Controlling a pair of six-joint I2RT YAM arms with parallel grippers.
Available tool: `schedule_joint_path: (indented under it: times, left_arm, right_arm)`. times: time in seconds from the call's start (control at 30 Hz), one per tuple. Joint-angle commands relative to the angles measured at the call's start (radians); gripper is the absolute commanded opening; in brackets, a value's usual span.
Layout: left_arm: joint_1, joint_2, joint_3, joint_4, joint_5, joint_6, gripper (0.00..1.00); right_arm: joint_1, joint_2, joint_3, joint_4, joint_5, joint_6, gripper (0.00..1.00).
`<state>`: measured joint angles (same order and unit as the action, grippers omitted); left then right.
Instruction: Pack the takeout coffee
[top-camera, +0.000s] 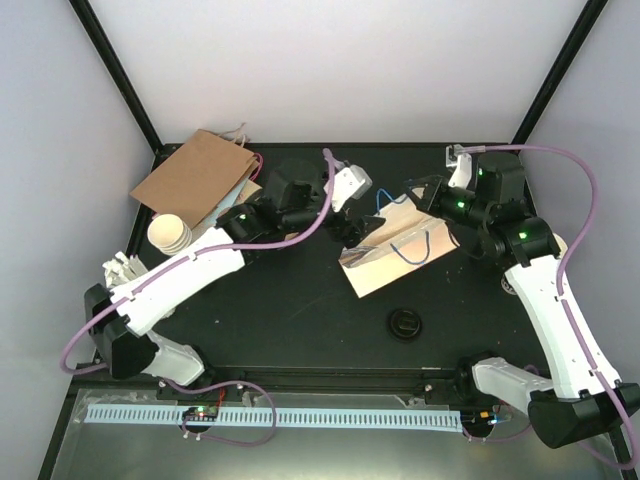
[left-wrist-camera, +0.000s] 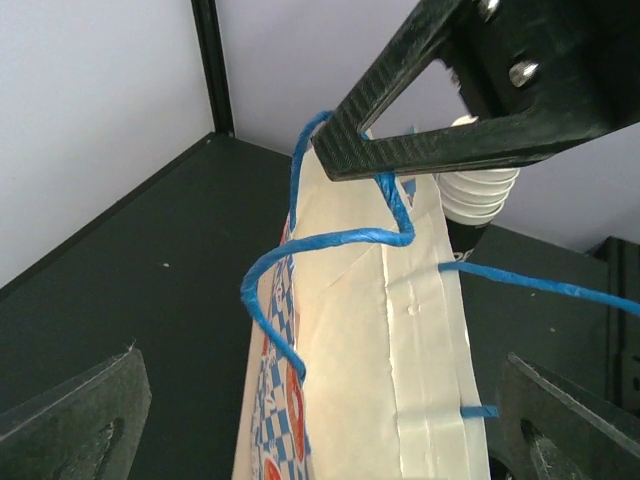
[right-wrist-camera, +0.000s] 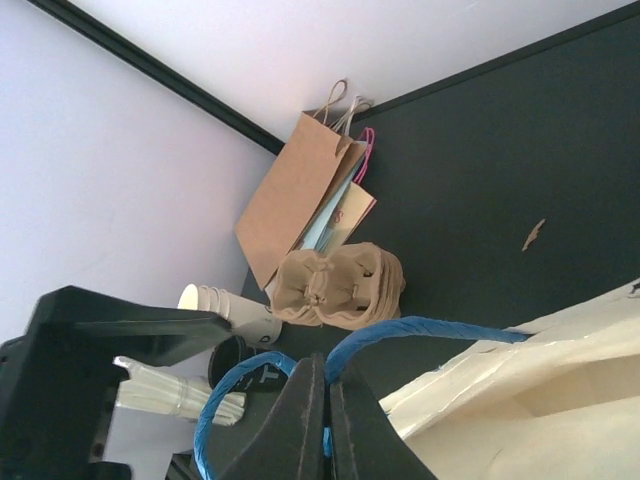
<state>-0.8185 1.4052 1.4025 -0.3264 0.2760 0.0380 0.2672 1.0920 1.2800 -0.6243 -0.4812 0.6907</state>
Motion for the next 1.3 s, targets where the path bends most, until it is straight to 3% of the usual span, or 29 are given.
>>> schedule_joint_path:
  times: [0.0, 0.13, 0.2, 0.37, 0.47, 0.53, 0.57, 0.67, 0.73, 0.83, 1.07, 1.27]
  left_arm:
    - [-0.046, 0.071, 0.087, -0.052, -0.134, 0.053, 0.96]
    - [-0.063, 0.155, 0.158, -0.123, -0.2, 0.047, 0.93]
    - [-0.064, 0.203, 0.183, -0.151, -0.27, 0.033, 0.85]
    - [-0.063, 0.25, 0.218, -0.207, -0.354, 0.029, 0.53]
    - [-0.062, 0.25, 0.217, -0.211, -0.363, 0.037, 0.28]
    - [-0.062, 0.248, 0.218, -0.219, -0.366, 0.048, 0.05]
    - [-0.062, 0.246, 0.219, -0.223, -0.375, 0.051, 0.02]
    - [-0.055, 0.232, 0.223, -0.253, -0.386, 0.061, 0.02]
    - [-0.042, 0.219, 0.23, -0.272, -0.378, 0.049, 0.02]
    - [-0.013, 0.207, 0.248, -0.316, -0.317, 0.026, 0.02]
    - [0.018, 0.244, 0.365, -0.463, -0.228, -0.002, 0.01]
    - [0.031, 0.27, 0.438, -0.544, -0.16, -0.042, 0.02]
  right_arm:
    - [0.02, -0.013, -0.006, 0.061, -0.013, 0.02, 0.01]
    - [0.028, -0.018, 0.001, 0.078, -0.021, 0.033, 0.01]
    - [0.032, -0.025, 0.001, 0.089, -0.028, 0.043, 0.01]
    - [0.036, -0.039, -0.001, 0.1, -0.046, 0.045, 0.01]
    - [0.036, -0.045, -0.003, 0.094, -0.039, 0.032, 0.01]
    - [0.036, -0.049, -0.003, 0.08, -0.026, 0.017, 0.04]
    - [0.037, -0.052, -0.004, 0.071, -0.015, 0.003, 0.08]
    - [0.036, -0.071, -0.02, 0.032, 0.04, -0.087, 0.34]
    - [0.037, -0.092, -0.041, -0.007, 0.111, -0.138, 0.38]
    - [0.037, -0.128, -0.081, -0.02, 0.155, -0.195, 0.38]
    - [0.056, -0.147, -0.094, -0.045, 0.091, -0.312, 0.36]
    - [0.202, -0.091, -0.047, -0.055, 0.24, -0.354, 0.2]
